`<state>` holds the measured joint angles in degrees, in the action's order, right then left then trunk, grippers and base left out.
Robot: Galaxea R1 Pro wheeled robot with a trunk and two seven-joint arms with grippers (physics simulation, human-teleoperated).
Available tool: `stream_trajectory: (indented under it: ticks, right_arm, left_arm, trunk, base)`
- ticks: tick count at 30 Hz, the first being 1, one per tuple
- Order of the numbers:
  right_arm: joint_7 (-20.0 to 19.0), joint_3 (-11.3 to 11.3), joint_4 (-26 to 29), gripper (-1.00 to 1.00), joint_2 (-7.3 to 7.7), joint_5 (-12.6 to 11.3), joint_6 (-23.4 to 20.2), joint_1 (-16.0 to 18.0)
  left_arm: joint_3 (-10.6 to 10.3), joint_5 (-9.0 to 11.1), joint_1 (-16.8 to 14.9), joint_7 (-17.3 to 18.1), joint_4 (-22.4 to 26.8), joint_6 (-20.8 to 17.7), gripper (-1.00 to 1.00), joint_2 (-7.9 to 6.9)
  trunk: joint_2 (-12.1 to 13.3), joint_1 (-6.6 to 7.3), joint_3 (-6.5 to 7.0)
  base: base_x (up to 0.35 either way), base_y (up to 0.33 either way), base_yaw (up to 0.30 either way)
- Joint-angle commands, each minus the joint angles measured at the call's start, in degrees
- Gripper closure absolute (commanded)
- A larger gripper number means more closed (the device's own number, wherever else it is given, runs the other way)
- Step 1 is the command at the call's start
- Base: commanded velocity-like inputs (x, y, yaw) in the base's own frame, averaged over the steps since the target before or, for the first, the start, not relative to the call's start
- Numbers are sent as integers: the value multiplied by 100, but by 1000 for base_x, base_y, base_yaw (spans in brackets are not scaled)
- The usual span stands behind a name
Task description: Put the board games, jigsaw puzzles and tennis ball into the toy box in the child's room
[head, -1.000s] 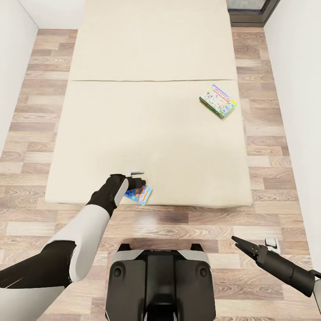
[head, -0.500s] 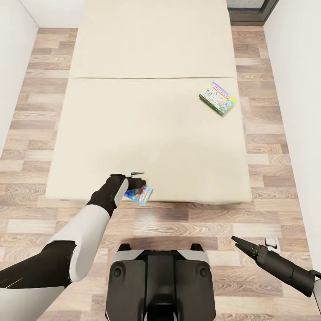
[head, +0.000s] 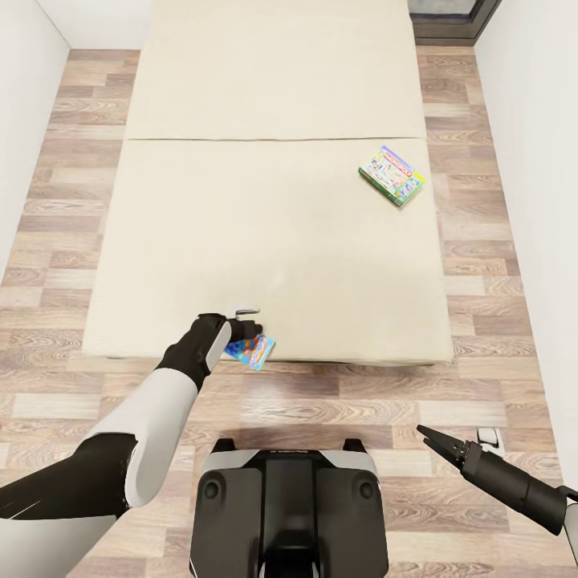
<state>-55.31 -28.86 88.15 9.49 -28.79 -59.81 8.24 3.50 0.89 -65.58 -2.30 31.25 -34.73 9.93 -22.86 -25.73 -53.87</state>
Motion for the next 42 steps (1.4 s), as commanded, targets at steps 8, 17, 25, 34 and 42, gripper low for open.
stream_trajectory:
  ticks: [8, 17, 25, 34, 42]
  right_arm:
    - [-33, -6, 1, -100, 0, 23, -19, 3]
    - [-33, -6, 1, -100, 0, 27, -19, 3]
    - [-33, -6, 1, -100, 0, 31, -19, 3]
    - [-33, -6, 1, -100, 0, 31, -19, 3]
    - [-33, -6, 1, -100, 1, 28, -19, 3]
  left_arm:
    - [37, 34, 2, -34, -49, -43, -100, 7]
    - [37, 34, 2, -34, -49, -43, -100, 7]
    - [37, 36, 2, -34, -49, -43, -100, 7]
    - [37, 34, 2, -34, -49, -43, -100, 7]
    - [37, 30, 2, -38, -49, -40, -100, 7]
  trunk:
    - [-6, -5, -6]
    - [-6, -5, -6]
    - [-6, -5, -6]
    - [-6, -5, -6]
    - [-6, -5, -6]
  base:
    - [-1, 0, 0]
    - [0, 0, 0]
    - [-32, 0, 0]
    - [-16, 0, 0]
    - [-1, 0, 0]
